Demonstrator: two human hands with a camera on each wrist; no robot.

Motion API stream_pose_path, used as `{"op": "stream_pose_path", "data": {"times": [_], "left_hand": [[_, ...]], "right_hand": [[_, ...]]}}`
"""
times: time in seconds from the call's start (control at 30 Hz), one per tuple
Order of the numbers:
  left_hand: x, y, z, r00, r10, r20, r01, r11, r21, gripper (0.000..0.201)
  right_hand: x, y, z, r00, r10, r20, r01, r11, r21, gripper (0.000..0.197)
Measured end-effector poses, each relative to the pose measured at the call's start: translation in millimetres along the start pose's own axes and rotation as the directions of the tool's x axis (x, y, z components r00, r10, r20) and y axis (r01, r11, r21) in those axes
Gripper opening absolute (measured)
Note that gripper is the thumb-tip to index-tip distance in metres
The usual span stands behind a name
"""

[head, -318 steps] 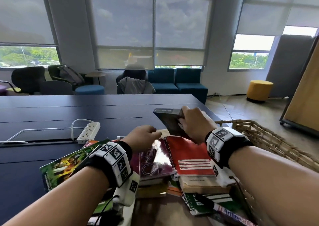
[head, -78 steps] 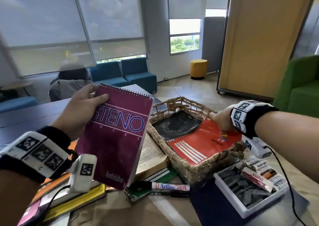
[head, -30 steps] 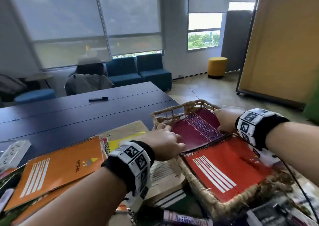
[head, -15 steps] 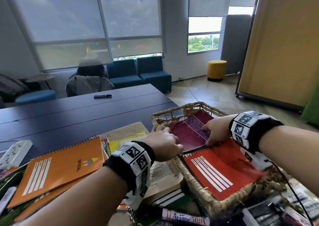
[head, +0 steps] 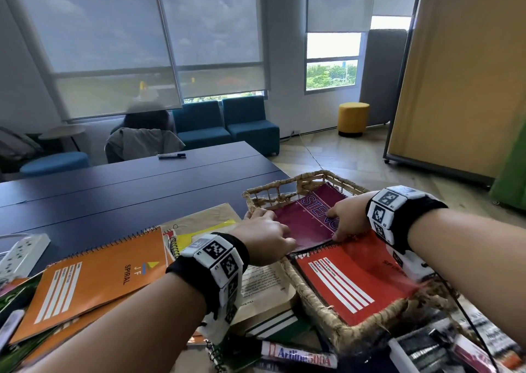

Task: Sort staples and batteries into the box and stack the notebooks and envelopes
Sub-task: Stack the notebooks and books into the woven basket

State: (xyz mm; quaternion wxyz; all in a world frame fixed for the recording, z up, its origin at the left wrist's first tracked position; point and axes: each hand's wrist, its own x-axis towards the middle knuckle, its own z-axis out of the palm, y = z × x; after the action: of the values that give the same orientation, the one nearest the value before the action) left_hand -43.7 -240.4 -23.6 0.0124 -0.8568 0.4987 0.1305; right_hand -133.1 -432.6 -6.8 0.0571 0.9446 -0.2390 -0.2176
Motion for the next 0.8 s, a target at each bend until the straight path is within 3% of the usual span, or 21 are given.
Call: {"op": "stream_pose_path", "data": {"times": [0.1,0.17,0.27,0.37,0.5,0.63,0.8], "left_hand": [[-5,-5,-3,0.999,0.034,-0.01,-0.035,0.998,-0.053,0.059],[-13,-12,-7,0.995,0.085,-0.049,-0.091,0.984,-0.15,0.059],[-30,-30,-16,0.963,0.162,-0.215,-0.216,0.941,-0.261,0.051],[-47,-56,-28,0.898,0.128,-0.422,-0.253,0.933,-0.255,0.041],[-76,-99,-38,0.839,-0.021,-0.543,-0.153,0.95,-0.273,0.036],[-107,-135,-29,0.855,-0.155,-0.494,-0.003,0.952,-0.305,0.039],[-131,-159,-6,0.93,-0.306,-0.204,0.236,0.922,-0.308,0.055]], "right_hand": [[-6,-2,-6,0.999,-0.004,-0.032,0.003,1.0,-0.015,0.061],[-13,-6,-15,0.991,-0.041,-0.127,0.043,0.999,0.015,0.055],[-27,-20,-33,0.955,-0.105,-0.277,0.149,0.978,0.143,0.044],[-35,-41,-52,0.876,-0.161,-0.455,0.278,0.939,0.203,0.026],[-50,-83,-74,0.753,-0.232,-0.616,0.424,0.887,0.184,0.016],[-62,-134,-84,0.713,-0.363,-0.6,0.519,0.848,0.105,0.019],[-72,-183,-77,0.818,-0.482,-0.314,0.503,0.864,-0.016,0.044]]}}
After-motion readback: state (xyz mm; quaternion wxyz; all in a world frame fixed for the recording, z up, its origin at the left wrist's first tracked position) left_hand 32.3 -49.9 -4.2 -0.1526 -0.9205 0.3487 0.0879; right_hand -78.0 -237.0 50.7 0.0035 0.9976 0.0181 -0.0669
